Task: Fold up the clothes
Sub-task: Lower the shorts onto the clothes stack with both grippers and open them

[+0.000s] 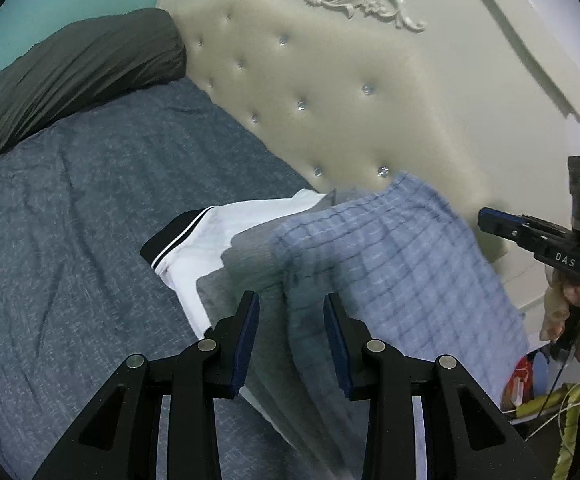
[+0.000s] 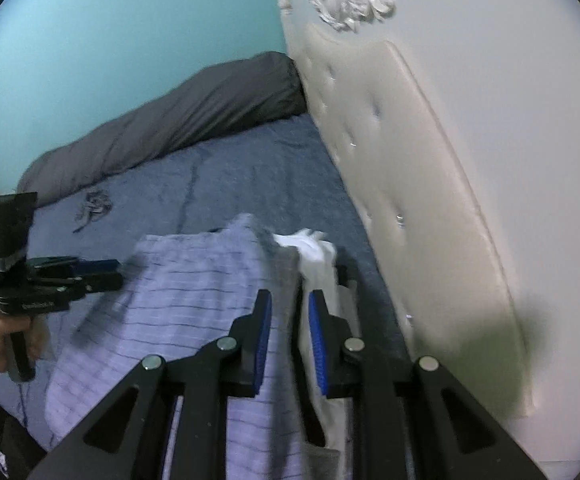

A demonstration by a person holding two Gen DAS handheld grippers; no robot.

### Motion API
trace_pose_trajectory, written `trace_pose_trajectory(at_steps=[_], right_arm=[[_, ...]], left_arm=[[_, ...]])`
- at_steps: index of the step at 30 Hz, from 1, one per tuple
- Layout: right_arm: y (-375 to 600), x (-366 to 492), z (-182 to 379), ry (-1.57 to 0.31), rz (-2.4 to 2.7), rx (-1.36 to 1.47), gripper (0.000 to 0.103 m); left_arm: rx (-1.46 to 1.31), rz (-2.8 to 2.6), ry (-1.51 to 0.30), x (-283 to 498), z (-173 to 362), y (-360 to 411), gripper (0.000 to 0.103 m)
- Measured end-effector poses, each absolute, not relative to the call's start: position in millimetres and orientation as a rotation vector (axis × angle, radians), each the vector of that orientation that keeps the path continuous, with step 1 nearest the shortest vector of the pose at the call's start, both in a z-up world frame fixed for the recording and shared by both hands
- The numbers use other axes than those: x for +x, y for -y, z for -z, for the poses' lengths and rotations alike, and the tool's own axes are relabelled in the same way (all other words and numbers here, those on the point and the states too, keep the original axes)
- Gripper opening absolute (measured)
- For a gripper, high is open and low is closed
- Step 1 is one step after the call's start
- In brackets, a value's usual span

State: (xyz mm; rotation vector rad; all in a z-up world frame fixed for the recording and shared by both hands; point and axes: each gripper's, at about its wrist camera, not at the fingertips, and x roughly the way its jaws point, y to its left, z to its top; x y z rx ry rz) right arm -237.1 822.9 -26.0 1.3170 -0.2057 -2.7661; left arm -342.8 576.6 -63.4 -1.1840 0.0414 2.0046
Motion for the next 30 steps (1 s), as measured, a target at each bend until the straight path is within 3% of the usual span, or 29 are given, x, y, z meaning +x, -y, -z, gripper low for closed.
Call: trace_pose_trajectory(at_steps=[7, 17, 23, 30], right_arm=[[-808, -227, 47, 0.124, 2.695, 1.401, 0.018], [-835, -193, 41, 0.254, 2.759, 1.326, 0.018], [-821, -185, 58, 0.140, 2.704, 1.395, 0.018], [-844, -162, 55, 0.270, 2.785, 1.329, 0.018]], left_arm=[[-1.170, -1.987, -0.100, -324, 60, -578, 0.037], [-1.174, -1.992, -0.038, -308, 56, -560, 0.037], [-1.150, -1.972, -0.100, -276, 56, -563, 0.037], [-1.183, -2.007, -0.075, -268, 64, -547, 0.037]])
